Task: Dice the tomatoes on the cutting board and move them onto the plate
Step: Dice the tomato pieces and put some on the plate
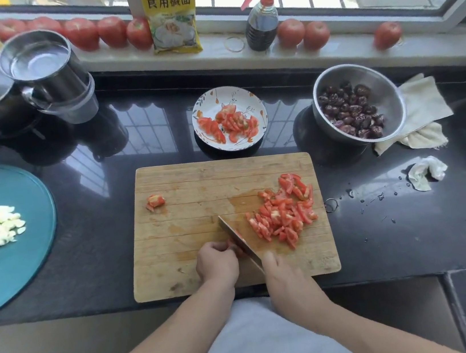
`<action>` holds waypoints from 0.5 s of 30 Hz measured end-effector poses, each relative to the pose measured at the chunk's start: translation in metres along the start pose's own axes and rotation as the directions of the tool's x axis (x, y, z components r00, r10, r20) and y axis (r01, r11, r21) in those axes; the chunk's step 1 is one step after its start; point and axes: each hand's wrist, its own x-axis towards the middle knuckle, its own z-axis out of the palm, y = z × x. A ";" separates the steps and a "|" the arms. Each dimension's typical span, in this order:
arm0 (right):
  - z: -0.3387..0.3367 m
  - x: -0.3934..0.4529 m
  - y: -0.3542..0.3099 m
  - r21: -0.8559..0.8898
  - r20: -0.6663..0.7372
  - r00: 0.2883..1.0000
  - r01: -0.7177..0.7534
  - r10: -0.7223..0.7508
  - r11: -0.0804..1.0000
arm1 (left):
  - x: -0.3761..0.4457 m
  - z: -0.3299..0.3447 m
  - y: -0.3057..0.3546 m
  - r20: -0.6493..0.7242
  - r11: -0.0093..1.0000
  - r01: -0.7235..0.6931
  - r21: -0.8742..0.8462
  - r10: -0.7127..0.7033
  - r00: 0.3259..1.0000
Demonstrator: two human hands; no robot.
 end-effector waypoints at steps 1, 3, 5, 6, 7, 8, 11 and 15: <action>0.002 -0.007 0.007 0.005 0.038 0.999 -0.009 0.009 1.000 | -0.001 0.000 0.001 -0.002 1.000 0.006 0.008 -0.006 1.000; 0.003 -0.007 0.008 0.023 0.069 0.998 -0.008 0.007 1.000 | -0.001 0.000 0.000 -0.003 1.000 0.015 0.008 -0.015 1.000; -0.002 0.007 -0.003 0.076 0.052 0.999 0.004 -0.008 0.997 | -0.003 0.001 0.001 -0.005 1.000 0.007 0.007 -0.007 1.000; -0.006 0.016 -0.010 0.116 0.032 0.999 0.012 -0.015 0.993 | -0.003 0.001 0.002 -0.009 1.000 0.002 -0.001 -0.002 1.000; -0.010 0.023 -0.016 0.159 0.023 1.000 0.008 -0.012 0.987 | -0.004 0.002 0.001 -0.010 1.000 -0.002 -0.011 0.002 1.000; -0.013 0.027 -0.019 0.192 0.018 1.000 -0.001 -0.003 0.981 | -0.005 0.001 0.002 -0.010 1.000 -0.005 -0.017 0.004 1.000; -0.015 0.021 -0.007 0.221 0.012 0.999 -0.050 0.048 0.974 | -0.007 0.001 0.002 -0.014 1.000 -0.019 0.000 0.019 1.000; -0.017 0.017 0.015 0.299 -0.008 0.986 -0.155 0.165 0.941 | -0.007 -0.001 0.000 0.022 0.999 -0.030 -0.013 0.031 0.999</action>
